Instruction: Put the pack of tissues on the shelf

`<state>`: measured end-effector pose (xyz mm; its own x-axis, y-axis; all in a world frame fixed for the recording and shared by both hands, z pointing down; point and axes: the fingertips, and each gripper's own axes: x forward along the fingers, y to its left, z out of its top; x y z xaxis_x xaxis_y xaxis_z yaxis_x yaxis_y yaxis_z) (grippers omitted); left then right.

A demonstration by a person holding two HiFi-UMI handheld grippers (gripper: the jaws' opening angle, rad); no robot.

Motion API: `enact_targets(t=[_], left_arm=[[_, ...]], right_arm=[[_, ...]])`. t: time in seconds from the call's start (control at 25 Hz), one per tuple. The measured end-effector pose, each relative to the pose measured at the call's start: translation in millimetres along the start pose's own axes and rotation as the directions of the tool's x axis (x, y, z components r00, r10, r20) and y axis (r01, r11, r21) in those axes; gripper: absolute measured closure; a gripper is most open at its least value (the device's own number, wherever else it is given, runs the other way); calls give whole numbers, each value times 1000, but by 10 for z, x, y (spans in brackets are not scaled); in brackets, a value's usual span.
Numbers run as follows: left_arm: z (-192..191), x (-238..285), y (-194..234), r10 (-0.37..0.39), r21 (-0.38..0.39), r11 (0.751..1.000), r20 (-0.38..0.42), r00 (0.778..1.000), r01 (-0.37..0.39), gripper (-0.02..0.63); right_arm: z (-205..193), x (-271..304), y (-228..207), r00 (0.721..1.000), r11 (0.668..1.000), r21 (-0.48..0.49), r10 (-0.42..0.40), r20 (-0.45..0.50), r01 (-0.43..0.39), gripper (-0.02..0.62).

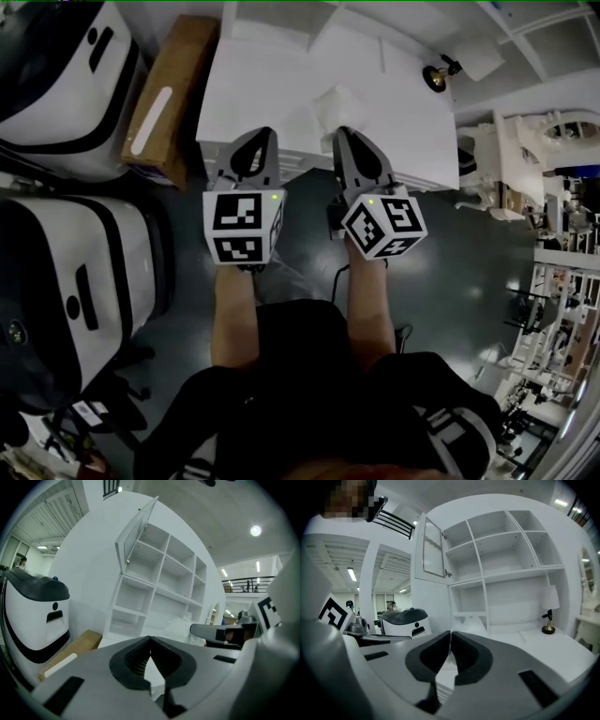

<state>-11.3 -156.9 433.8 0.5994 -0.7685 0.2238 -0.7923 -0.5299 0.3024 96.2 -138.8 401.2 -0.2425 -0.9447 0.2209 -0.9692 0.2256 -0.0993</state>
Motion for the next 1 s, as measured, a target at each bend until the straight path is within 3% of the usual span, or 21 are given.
enact_targets(t=[0.4,0.6,0.88,1.0], left_arm=[[-151,550,195,33,-29,999,-74,997,-36,595],[-146,736,115,33,-1,999,-126,991,-34,595],[39,1129,56,43,-1,999,-135,990,-43,595],[177,1298,-67,47,45,998,-124,991,-42,595]], right_arm=[[-190,517,-338,998,1000,7,17,-62,-16,572],[-238,622,-518,996,999,-42,-11,-90,7,572],[-128,808,-1099,998,1000,3,-29,-63,29,572],[25,766,-1406,998,998,21,-53,-17,53,572]])
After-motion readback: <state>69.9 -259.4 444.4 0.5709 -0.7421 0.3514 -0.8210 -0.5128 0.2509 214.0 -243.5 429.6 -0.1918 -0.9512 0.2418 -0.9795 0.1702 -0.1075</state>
